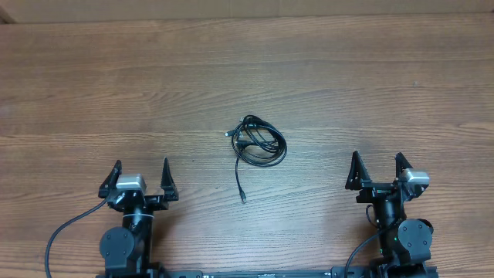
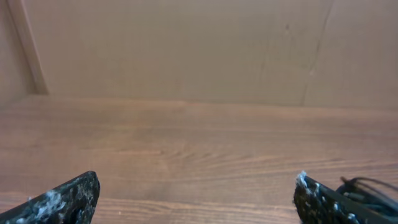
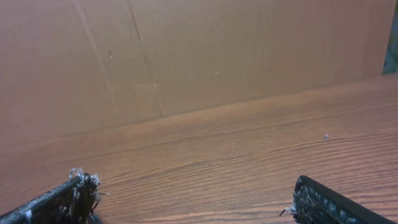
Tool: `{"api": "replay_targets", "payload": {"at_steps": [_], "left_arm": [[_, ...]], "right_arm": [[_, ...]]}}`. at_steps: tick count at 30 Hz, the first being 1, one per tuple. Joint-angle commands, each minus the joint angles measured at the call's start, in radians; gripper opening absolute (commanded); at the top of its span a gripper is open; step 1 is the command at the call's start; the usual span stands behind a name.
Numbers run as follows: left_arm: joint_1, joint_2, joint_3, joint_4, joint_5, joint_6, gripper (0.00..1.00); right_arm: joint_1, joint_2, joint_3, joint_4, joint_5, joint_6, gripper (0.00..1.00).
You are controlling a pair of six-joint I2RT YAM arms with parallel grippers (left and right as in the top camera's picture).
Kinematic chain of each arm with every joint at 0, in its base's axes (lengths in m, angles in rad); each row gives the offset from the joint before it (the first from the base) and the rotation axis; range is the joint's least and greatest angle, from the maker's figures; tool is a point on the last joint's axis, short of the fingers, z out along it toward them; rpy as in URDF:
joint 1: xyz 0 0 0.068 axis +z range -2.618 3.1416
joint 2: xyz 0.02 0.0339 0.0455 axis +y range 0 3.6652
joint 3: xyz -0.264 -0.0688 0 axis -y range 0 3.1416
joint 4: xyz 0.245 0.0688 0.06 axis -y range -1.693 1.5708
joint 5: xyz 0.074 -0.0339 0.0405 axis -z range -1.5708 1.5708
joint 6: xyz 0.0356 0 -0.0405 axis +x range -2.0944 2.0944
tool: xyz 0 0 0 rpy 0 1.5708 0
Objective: Untangle cables
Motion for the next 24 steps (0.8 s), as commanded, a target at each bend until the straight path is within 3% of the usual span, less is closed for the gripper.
{"api": "replay_targets", "payload": {"at_steps": [1, 15, 24], "left_arm": [[0.008, -0.007, 0.082, -0.026, 0.043, 0.015, 1.00], [0.008, 0.006, 0.427, -0.407, 0.089, 0.014, 1.00], [0.008, 0.196, 0.629, -0.645, 0.154, -0.027, 1.00]], "right_arm": [[0.002, -0.008, -0.010, 0.005, -0.002, -0.005, 1.00], [0.002, -0.008, -0.010, 0.005, -0.002, -0.005, 1.00], [0.002, -0.008, -0.010, 0.005, -0.002, -0.005, 1.00]]}}
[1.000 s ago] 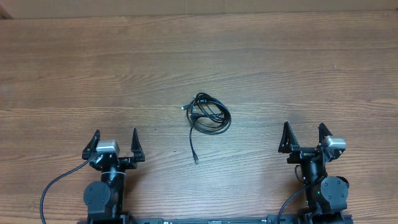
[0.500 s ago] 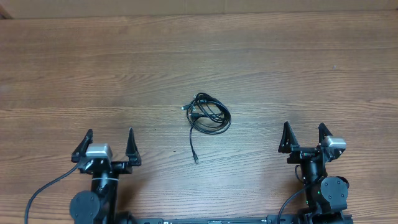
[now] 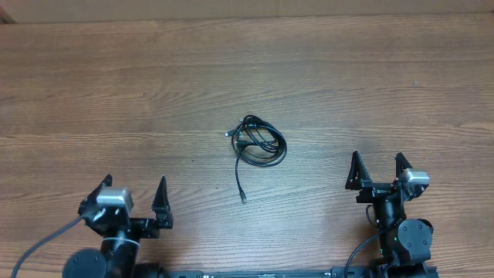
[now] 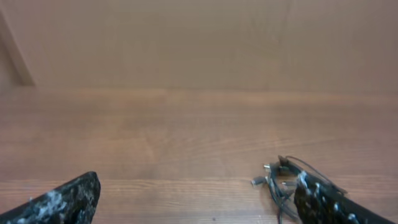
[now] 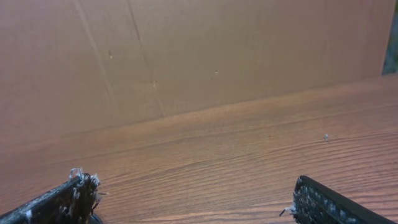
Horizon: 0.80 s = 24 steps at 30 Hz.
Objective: Untangle cables
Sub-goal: 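Move the left gripper forward over the black cable bundle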
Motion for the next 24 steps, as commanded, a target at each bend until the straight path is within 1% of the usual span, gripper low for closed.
{"api": "replay_targets", "payload": {"at_steps": [1, 4, 7, 11, 13, 15, 21, 24], "left_arm": [[0.008, 0.117, 0.092, -0.061, 0.064, -0.024, 0.99], [0.008, 0.240, 0.164, -0.147, 0.099, -0.034, 1.00], [0.007, 0.365, 0.233, -0.239, 0.163, -0.041, 0.99], [0.007, 0.506, 0.303, -0.291, 0.330, -0.045, 0.99], [0.007, 0.559, 0.317, -0.296, 0.386, -0.071, 1.00], [0.007, 0.601, 0.317, -0.290, 0.409, -0.091, 1.00], [0.007, 0.726, 0.317, -0.269, 0.396, -0.090, 1.00], [0.008, 0.793, 0.317, -0.217, 0.393, -0.090, 1.00]], "right_arm": [[0.002, -0.008, -0.011, 0.005, -0.002, -0.005, 1.00], [0.002, -0.008, -0.011, 0.005, -0.002, -0.005, 1.00], [0.002, -0.008, -0.010, 0.005, -0.002, -0.005, 1.00], [0.002, -0.008, -0.010, 0.005, -0.002, -0.005, 1.00], [0.002, -0.008, -0.010, 0.005, -0.002, -0.005, 1.00], [0.002, -0.008, -0.010, 0.005, -0.002, -0.005, 1.00], [0.002, -0.008, -0.010, 0.005, -0.002, -0.005, 1.00], [0.002, -0.008, -0.010, 0.005, -0.002, -0.005, 1.00]]}}
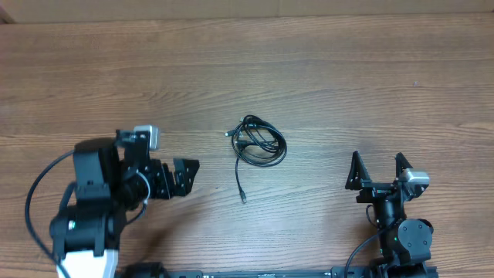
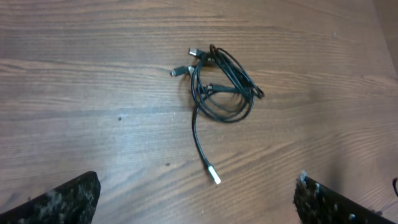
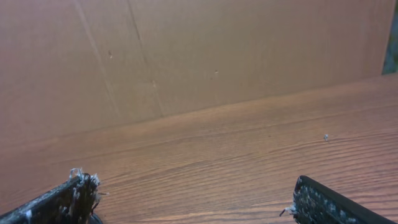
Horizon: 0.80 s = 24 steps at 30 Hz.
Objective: Untangle cables
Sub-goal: 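Move the left gripper forward over the black cable bundle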
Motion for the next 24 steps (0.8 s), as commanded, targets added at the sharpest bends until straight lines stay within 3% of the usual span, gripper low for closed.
{"api": "replay_targets", "payload": {"at_steps": [1, 15, 19, 20, 21, 23, 24], "left_arm": [[0.008, 0.085, 0.026, 0.066, 0.026, -0.013, 1.00], [0.006, 0.426, 0.026, 0.169, 0.036, -0.113, 0.99], [0.006, 0.509, 0.026, 0.163, 0.130, -0.133, 1.00], [0.006, 0.524, 0.026, 0.158, 0.150, -0.133, 0.93], [0.006, 0.540, 0.026, 0.154, 0.168, -0.133, 0.75], [0.006, 0.564, 0.026, 0.166, 0.179, -0.136, 0.06], [0.006, 0.574, 0.026, 0.176, 0.179, -0.149, 0.04]], "right_arm": [[0.002, -0.008, -0.010, 0.005, -0.001, -0.005, 1.00], [0.002, -0.008, -0.010, 0.005, -0.001, -0.005, 1.00], [0.002, -0.008, -0.010, 0.005, -0.001, -0.005, 1.00], [0.002, -0.008, -0.010, 0.005, -0.001, -0.005, 1.00], [0.002, -0.008, -0.010, 0.005, -0.001, -0.005, 1.00], [0.002, -0.008, -0.010, 0.005, -0.001, -0.005, 1.00], [0.002, -0.008, -0.010, 0.005, -0.001, -0.005, 1.00]]}}
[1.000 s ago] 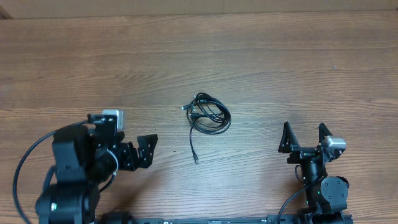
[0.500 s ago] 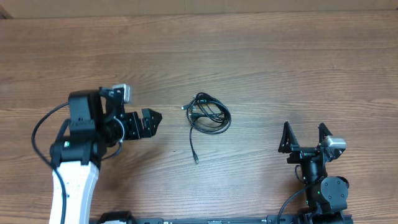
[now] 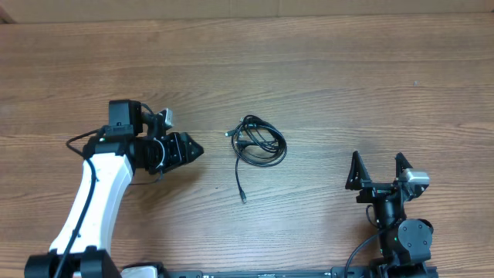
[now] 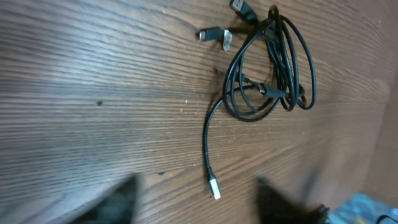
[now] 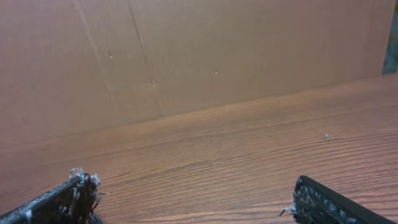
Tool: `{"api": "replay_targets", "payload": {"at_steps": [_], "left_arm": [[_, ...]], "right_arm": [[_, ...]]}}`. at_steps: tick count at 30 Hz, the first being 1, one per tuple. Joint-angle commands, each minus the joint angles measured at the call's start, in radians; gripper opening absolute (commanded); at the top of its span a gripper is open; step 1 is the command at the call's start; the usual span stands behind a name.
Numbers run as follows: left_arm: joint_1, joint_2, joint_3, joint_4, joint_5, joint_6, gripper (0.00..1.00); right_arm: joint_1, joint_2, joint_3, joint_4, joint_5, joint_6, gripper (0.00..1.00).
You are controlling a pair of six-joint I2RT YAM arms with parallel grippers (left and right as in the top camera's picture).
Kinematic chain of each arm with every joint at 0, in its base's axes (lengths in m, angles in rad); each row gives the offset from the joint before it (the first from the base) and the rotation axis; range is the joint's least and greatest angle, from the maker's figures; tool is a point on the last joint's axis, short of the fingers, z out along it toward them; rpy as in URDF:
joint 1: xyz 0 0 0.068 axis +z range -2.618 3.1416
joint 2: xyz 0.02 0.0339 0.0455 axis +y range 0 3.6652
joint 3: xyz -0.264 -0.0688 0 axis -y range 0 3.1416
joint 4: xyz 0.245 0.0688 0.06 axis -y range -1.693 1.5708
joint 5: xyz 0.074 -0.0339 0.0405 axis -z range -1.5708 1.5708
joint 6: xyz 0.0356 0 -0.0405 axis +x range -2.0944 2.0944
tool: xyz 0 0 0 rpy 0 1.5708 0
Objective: Untangle cables
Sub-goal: 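Move the left gripper forward over the black cable bundle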
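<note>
A tangled black cable bundle (image 3: 260,141) lies mid-table, one loose tail running toward me and ending in a small plug (image 3: 243,199). In the left wrist view the coil (image 4: 273,68) sits upper right and the tail's white-tipped plug (image 4: 215,188) lies between the blurred fingers. My left gripper (image 3: 194,150) hangs open just left of the bundle, pointing at it, nothing between its fingers (image 4: 118,202). My right gripper (image 3: 377,162) stands open at the near right, far from the cable, and its own view shows only bare wood between its fingers (image 5: 323,199).
The wooden table (image 3: 347,69) stretches all round the bundle. A brown cardboard wall (image 5: 217,50) rises along the table's far edge. The left arm's body (image 3: 100,185) reaches from the near left.
My left gripper has moved farther from the near edge and nearer the bundle, now level with it at its left. The cable fills more of its view. Cable and right arm are unchanged.
Both grippers first stood open at the near edge, facing the back wall. The left arm then shifted left and turned toward the cable, was later out over the table looking down at it, and now sits close beside the bundle. The right arm has stayed still.
</note>
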Motion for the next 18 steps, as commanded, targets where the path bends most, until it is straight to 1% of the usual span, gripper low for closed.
{"api": "replay_targets", "payload": {"at_steps": [1, 5, 10, 13, 18], "left_arm": [[0.006, 0.029, 0.019, 0.022, 0.066, -0.038, 0.04], [0.002, 0.039, 0.019, 0.098, 0.061, -0.077, 0.04], [-0.043, 0.039, 0.018, 0.192, -0.042, -0.177, 0.04], [-0.097, 0.039, 0.018, 0.221, -0.083, -0.176, 0.04], [-0.201, 0.039, 0.018, 0.224, -0.190, -0.171, 0.04]], "right_arm": [[0.002, -0.008, -0.010, 0.005, -0.001, -0.005, 1.00], [0.002, -0.008, -0.010, 0.005, -0.001, -0.005, 1.00], [0.002, -0.008, -0.010, 0.005, -0.001, -0.005, 1.00], [0.002, -0.008, -0.010, 0.005, -0.001, -0.005, 1.00], [0.002, -0.008, -0.010, 0.005, -0.001, -0.005, 1.00]]}}
